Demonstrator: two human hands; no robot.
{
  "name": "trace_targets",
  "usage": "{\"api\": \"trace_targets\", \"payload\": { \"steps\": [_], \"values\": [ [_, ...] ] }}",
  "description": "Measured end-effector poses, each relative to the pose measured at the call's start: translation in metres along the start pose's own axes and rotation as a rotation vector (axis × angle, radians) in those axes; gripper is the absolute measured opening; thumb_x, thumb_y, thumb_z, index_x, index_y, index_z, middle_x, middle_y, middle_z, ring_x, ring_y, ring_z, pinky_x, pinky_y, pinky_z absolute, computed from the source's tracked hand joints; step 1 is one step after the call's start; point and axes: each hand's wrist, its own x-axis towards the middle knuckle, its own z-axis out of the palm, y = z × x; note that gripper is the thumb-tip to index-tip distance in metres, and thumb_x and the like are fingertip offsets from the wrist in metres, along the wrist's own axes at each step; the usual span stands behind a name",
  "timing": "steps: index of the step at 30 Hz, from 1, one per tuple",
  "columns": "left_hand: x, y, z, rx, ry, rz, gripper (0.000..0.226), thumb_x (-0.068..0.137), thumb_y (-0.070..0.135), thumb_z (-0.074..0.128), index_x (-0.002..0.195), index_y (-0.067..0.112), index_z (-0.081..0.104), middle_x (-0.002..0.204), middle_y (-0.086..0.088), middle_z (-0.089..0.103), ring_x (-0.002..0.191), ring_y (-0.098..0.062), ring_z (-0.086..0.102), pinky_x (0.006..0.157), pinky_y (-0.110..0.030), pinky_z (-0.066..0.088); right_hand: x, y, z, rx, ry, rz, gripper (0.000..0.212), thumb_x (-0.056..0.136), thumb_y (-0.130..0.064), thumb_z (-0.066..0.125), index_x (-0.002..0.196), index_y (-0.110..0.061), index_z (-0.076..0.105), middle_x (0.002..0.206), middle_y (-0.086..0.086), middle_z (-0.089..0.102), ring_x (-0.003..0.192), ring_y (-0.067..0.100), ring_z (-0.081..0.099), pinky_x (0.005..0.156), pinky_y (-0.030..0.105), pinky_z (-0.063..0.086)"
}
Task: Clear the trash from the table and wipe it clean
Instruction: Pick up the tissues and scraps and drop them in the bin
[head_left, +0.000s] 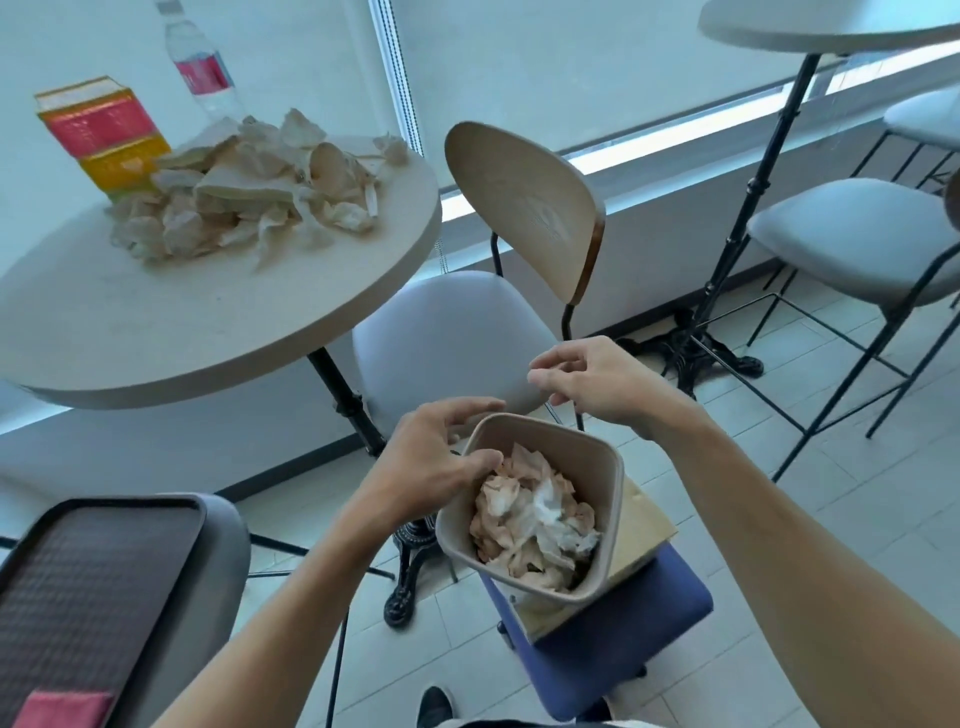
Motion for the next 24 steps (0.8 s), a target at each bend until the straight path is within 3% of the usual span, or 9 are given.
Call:
{"api": "trace_targets", "payload": {
  "steps": [3,6,10,15,18,24],
  "values": [
    [0.001,0.005,-0.023,-0.035,0.060,0.050,0.037,0.080,0.025,0.078,0.108,0.046,0.067,0.115,0.024,0.065,0.111,0.004,0.057,0.096,-0.022,0.048,0.002,-0.021,-0.003,0.020,-0.011,-0.039,0.015,0.093,-0.032,0.064,0.106,-0.027,0.067,0.095,-0.004,0.068,0.087,0.009,0.066,0.072,0.021,0.046],
    [0.001,0.014,-0.053,-0.072,0.139,0.114,0.029,0.082,0.021,0.077,0.103,0.040,0.069,0.109,0.019,0.070,0.104,0.001,0.062,0.092,-0.025,0.052,0.009,-0.051,-0.003,0.007,-0.025,-0.104,0.023,0.094,-0.033,0.062,0.115,-0.023,0.065,0.100,-0.002,0.067,0.090,0.009,0.065,0.073,0.022,0.046],
    [0.001,0.028,-0.096,-0.103,0.236,0.183,0.023,0.083,0.014,0.075,0.100,0.030,0.072,0.100,0.010,0.073,0.094,-0.004,0.068,0.084,-0.021,0.055,0.024,-0.094,0.001,0.003,-0.001,-0.193,0.022,0.094,-0.031,0.063,0.113,-0.020,0.066,0.098,0.004,0.069,0.090,0.013,0.066,0.071,0.021,0.048],
    [0.005,0.034,-0.149,-0.077,0.307,0.212,0.020,0.085,0.017,0.073,0.100,0.030,0.072,0.097,0.010,0.073,0.091,-0.002,0.068,0.077,-0.014,0.054,0.052,-0.144,0.014,0.023,0.082,-0.308,0.015,0.092,-0.029,0.066,0.104,-0.021,0.069,0.085,0.000,0.067,0.076,0.006,0.062,0.064,0.016,0.048],
    [0.010,0.030,-0.175,-0.044,0.351,0.212,0.018,0.085,0.018,0.073,0.097,0.032,0.072,0.095,0.011,0.073,0.090,0.000,0.067,0.078,-0.014,0.054,0.073,-0.165,0.028,-0.016,0.127,-0.331,0.013,0.090,-0.030,0.067,0.100,-0.023,0.070,0.081,-0.006,0.066,0.078,0.008,0.061,0.071,0.023,0.050],
    [0.028,0.007,-0.221,-0.037,0.415,0.154,0.015,0.085,0.019,0.073,0.096,0.029,0.073,0.095,0.011,0.073,0.087,0.000,0.068,0.075,-0.015,0.052,0.108,-0.198,0.067,-0.286,0.192,-0.377,0.036,0.092,-0.031,0.063,0.125,-0.016,0.063,0.109,0.004,0.067,0.102,0.019,0.062,0.082,0.021,0.043]
  ]
}}
